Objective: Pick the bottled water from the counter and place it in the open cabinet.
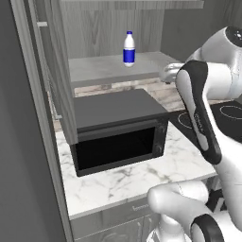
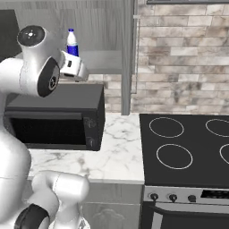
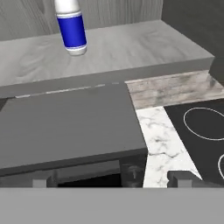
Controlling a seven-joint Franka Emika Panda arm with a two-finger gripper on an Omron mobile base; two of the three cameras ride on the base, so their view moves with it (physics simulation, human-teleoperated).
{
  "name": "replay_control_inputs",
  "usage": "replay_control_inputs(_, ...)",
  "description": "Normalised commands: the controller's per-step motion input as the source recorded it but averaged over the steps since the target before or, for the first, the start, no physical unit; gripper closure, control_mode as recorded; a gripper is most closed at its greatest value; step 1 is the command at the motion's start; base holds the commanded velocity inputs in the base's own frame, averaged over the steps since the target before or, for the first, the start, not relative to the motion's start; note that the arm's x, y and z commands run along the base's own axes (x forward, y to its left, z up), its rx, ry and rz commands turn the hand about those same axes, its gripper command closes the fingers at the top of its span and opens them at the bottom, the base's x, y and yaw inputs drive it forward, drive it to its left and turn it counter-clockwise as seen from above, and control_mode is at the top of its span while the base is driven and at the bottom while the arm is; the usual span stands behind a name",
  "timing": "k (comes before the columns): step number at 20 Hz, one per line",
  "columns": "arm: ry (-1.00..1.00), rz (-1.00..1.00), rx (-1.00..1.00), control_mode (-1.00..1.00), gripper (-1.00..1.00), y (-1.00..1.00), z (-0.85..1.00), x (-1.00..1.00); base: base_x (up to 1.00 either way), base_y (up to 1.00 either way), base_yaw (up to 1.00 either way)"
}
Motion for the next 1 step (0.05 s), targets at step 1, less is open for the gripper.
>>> replay_control_inputs(1,0.03,0.0,-0.01,-1.0,-1.0,0.0,-0.41,-0.57,0.0,0.0,0.0)
